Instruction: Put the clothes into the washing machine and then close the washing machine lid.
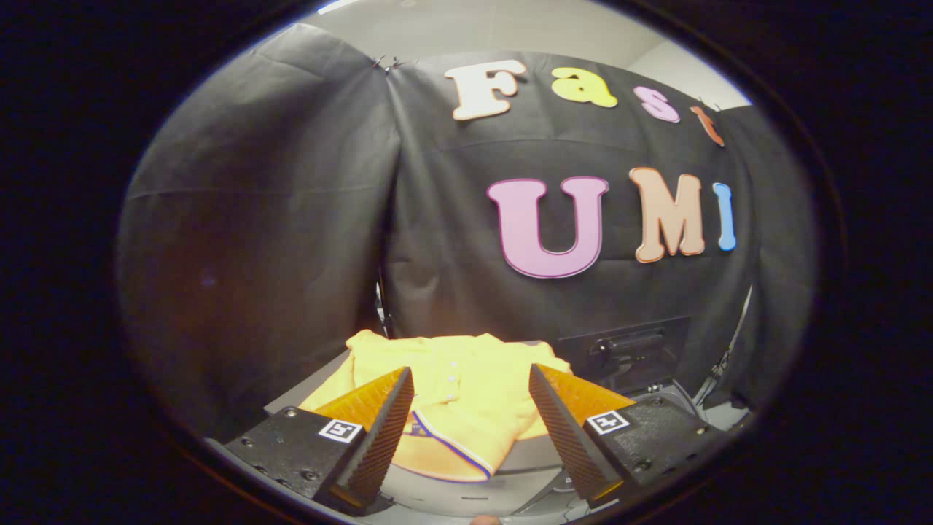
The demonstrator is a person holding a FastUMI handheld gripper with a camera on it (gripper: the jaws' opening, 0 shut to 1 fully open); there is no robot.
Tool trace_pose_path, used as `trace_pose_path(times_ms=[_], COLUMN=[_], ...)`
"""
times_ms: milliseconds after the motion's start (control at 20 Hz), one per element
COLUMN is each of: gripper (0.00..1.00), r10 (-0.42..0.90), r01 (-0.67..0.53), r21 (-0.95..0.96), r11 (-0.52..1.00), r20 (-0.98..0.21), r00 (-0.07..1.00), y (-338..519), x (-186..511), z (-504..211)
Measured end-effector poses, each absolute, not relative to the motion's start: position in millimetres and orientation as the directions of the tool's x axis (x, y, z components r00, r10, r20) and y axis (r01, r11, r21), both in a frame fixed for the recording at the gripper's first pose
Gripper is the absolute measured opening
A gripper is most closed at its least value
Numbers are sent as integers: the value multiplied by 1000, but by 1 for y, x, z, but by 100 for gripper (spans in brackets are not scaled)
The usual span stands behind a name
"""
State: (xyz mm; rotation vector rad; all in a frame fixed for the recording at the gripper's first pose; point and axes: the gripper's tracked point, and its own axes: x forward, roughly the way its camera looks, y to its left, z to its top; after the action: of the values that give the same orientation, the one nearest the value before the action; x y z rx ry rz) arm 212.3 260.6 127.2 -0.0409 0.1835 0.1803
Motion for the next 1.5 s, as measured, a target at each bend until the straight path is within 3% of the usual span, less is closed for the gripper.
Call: trace_pose_path(times_ms=[350, 600, 750, 1050, 1250, 1350, 1500], gripper=[98, 98, 94, 21, 5, 3, 3], r10=[233, 158, 162, 217, 335, 407, 402], r01=[-253, -160, -196, -306, -402, -426, -420], r21=[7, 52, 15, -37, 25, 58, 39], r11=[967, 986, 980, 951, 915, 903, 907], r20=[-416, -611, -627, -623, -601, -430, -383], r00=[879, 776, 762, 751, 725, 805, 832], y=[317, 315, 311, 307, 302, 301, 277], x=[289, 313, 317, 295, 260, 267, 261], z=[57, 7, 7, 9, 25, 71, 118])
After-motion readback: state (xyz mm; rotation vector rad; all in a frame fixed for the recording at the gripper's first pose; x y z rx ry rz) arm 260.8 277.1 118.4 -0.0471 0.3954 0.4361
